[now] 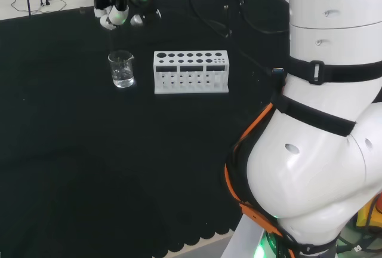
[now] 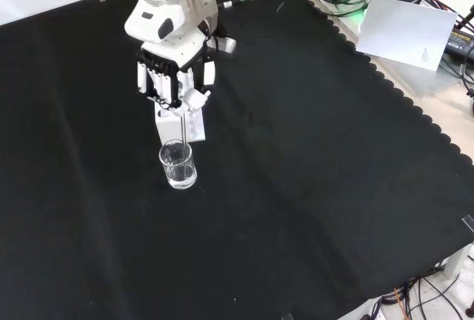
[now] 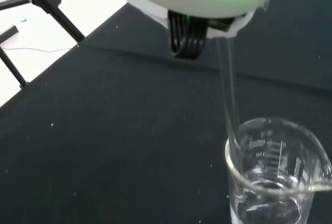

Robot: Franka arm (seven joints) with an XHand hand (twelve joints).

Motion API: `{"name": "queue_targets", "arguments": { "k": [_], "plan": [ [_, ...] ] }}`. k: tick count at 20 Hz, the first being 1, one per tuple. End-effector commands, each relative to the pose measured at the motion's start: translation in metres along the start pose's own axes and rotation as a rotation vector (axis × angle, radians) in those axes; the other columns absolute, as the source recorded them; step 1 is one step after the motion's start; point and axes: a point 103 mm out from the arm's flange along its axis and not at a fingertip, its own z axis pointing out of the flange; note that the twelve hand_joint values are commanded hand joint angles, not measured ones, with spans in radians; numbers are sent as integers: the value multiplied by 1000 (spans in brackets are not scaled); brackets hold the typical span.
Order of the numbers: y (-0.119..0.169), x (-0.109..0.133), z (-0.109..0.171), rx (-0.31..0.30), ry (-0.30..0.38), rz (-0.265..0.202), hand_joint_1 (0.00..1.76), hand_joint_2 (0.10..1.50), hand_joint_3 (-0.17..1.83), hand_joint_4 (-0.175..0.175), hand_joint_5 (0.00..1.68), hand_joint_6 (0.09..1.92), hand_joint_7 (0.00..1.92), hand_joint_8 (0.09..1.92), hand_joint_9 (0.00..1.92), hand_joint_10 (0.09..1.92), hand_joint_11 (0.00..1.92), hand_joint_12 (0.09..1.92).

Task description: Stir in the beaker to the left of the white test tube rack with the glass rod.

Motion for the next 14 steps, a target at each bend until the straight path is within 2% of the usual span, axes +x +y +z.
{"name": "queue_targets", "arguments": {
  "k": [1, 6, 8, 14],
  "plan": [
    [-7, -21, -11, 1, -32, 37, 1332, 587, 767, -175, 1264, 480, 1378, 784, 1640, 782, 1056, 893],
    [-14, -21, -19, 9, -56, 76, 1332, 588, 767, -175, 1264, 481, 1379, 784, 1640, 783, 1056, 893],
    [-16, -16, -14, 25, -53, 52, 1331, 588, 766, -175, 1263, 481, 1379, 783, 1640, 783, 1057, 893],
    [-8, 8, -5, 4, -48, 27, 1331, 588, 766, -175, 1264, 481, 1378, 784, 1640, 783, 1058, 893]
  ]
}}
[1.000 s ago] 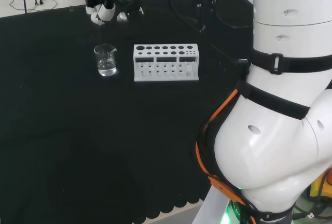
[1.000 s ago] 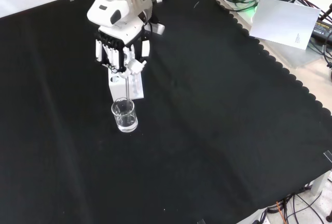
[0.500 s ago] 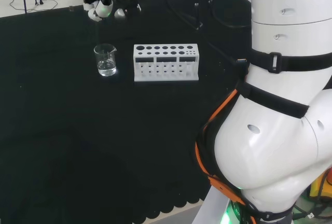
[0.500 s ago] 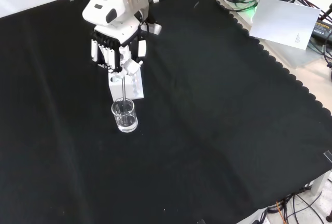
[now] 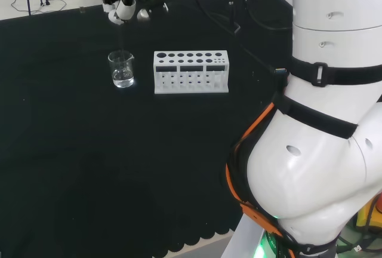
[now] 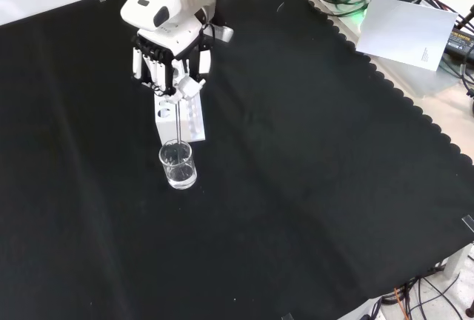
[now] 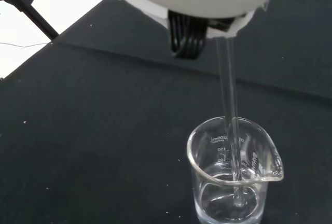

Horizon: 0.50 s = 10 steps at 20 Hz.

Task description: Stir in the beaker to the left of the white test tube rack with the glass rod.

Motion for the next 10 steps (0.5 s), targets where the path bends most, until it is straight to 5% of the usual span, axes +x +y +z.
{"name": "queue_targets", "arguments": {
  "k": [1, 10],
  "plan": [
    [8, 24, 6, -15, 4, -27, 1331, 588, 766, -175, 1264, 481, 1378, 784, 1640, 783, 1058, 893],
    [21, 2, -1, -25, 11, -18, 1331, 589, 765, -175, 1264, 480, 1377, 786, 1639, 784, 1058, 893]
  ]
}}
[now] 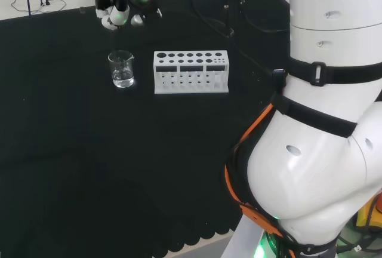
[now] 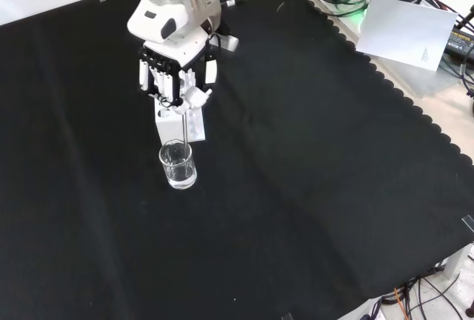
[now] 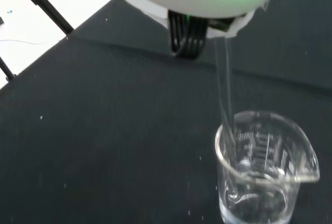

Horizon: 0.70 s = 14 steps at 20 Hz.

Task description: Stir in the beaker to the left of the white test tube rack with the glass rod.

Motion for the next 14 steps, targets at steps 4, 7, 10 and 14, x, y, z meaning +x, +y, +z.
{"name": "queue_targets", "arguments": {
  "k": [4, 7, 10, 14],
  "plan": [
    [-1, -31, -18, -42, -20, 46, 1331, 589, 765, -175, 1264, 480, 1377, 786, 1639, 784, 1058, 893],
    [-9, -38, -21, -41, -29, 68, 1331, 589, 764, -175, 1263, 480, 1377, 785, 1639, 784, 1058, 893],
    [-16, -37, -22, -38, -31, 66, 1331, 590, 764, -175, 1263, 481, 1377, 785, 1640, 785, 1059, 894],
    [-18, -26, -19, -37, -36, 49, 1331, 590, 764, -175, 1263, 481, 1377, 786, 1640, 785, 1059, 894]
  ]
}}
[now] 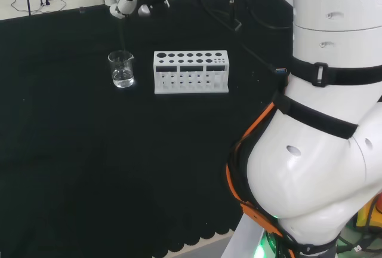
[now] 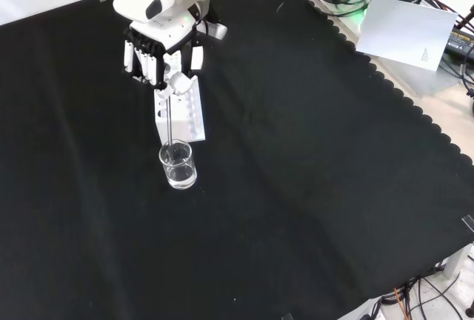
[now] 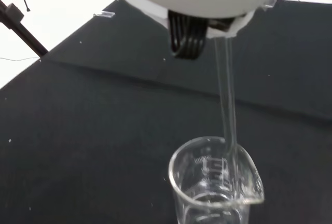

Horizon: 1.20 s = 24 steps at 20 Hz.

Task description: Stir in the beaker to the left of the white test tube rack with the glass rod.

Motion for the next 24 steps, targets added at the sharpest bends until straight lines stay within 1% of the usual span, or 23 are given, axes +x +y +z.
{"name": "queue_targets", "arguments": {
  "k": [1, 4, 6, 7, 9, 12, 14, 18, 21, 24],
  "plan": [
    [-8, 6, 0, -2, -14, -5, 1331, 590, 764, -175, 1263, 481, 1377, 786, 1640, 785, 1059, 893],
    [-5, 18, 0, -2, -7, -31, 1331, 590, 764, -175, 1262, 482, 1377, 785, 1640, 785, 1060, 894],
    [3, 25, 1, -17, 31, -25, 1331, 590, 764, -175, 1262, 482, 1377, 786, 1640, 785, 1060, 894],
    [4, 27, 2, -20, 36, -30, 1331, 590, 764, -175, 1263, 481, 1376, 787, 1639, 785, 1060, 894],
    [9, 31, 6, -14, 38, -51, 1331, 590, 764, -175, 1263, 481, 1376, 787, 1639, 785, 1060, 894],
    [18, 29, 10, 6, 30, -60, 1331, 590, 763, -175, 1263, 480, 1376, 788, 1639, 785, 1061, 894],
    [22, 22, 11, 13, 27, -60, 1331, 590, 763, -175, 1263, 480, 1376, 788, 1639, 785, 1061, 894],
    [19, 2, 8, 6, 15, -22, 1331, 590, 763, -175, 1263, 479, 1376, 788, 1639, 786, 1061, 894],
    [11, -11, 7, 16, 6, 3, 1331, 590, 763, -175, 1263, 480, 1376, 788, 1639, 786, 1061, 893],
    [0, -20, 9, 15, 11, 34, 1331, 591, 763, -175, 1263, 479, 1375, 788, 1639, 786, 1061, 893]
  ]
}}
